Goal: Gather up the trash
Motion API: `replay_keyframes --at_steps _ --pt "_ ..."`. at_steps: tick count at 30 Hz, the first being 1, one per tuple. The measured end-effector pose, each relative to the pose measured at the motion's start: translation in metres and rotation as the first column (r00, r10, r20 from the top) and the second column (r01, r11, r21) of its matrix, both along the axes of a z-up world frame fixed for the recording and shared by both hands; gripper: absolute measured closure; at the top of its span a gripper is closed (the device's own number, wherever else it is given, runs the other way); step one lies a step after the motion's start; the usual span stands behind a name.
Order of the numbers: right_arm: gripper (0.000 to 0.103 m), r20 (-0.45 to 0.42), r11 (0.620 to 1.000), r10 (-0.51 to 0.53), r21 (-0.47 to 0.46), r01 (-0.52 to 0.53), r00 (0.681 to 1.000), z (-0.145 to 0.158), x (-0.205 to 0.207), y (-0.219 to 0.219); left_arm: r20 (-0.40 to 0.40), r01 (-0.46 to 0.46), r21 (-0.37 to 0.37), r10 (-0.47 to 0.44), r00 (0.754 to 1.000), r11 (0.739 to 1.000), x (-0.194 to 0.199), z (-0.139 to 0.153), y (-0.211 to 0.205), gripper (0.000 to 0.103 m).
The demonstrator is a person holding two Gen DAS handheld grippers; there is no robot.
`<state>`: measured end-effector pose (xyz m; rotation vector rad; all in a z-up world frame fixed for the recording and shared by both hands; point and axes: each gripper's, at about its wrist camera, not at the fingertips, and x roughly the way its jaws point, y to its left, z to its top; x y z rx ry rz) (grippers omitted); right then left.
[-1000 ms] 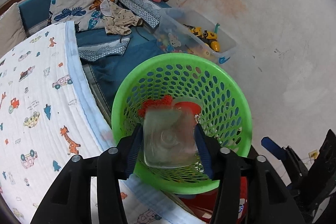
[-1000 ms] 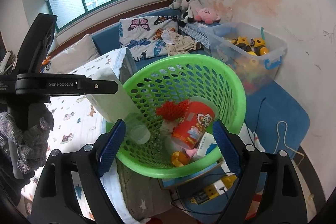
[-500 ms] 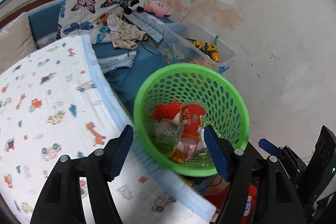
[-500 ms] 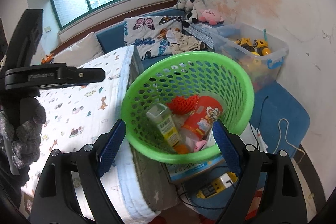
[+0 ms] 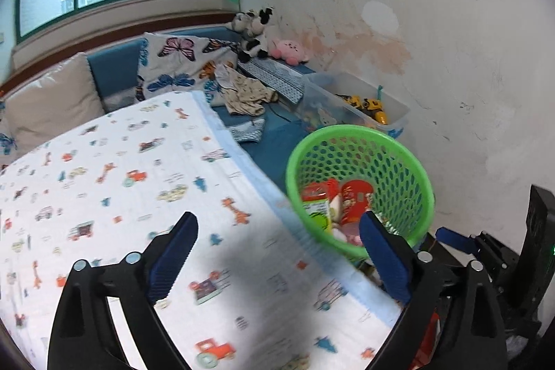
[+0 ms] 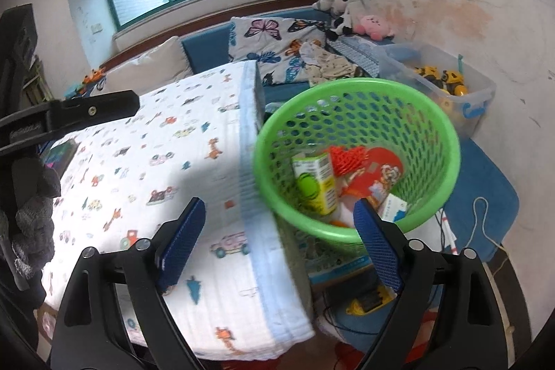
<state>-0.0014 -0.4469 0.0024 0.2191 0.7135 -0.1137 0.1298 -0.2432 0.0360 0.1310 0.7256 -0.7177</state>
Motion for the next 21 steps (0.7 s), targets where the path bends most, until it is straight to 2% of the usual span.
replay_keyframes --at_steps 15,21 --pt "0.007 -0.001 0.999 0.034 -0.021 -0.034 0.999 0.001 0.004 0.052 0.064 -0.152 0.025 0.15 0.987 0.988 -0.018 -0.012 0.09 0.008" --pt "0.004 0.007 0.999 0.041 -0.026 -0.04 0.999 0.001 0.002 0.07 0.123 -0.205 0.051 0.198 0.972 0.977 -0.032 -0.015 0.116 0.007"
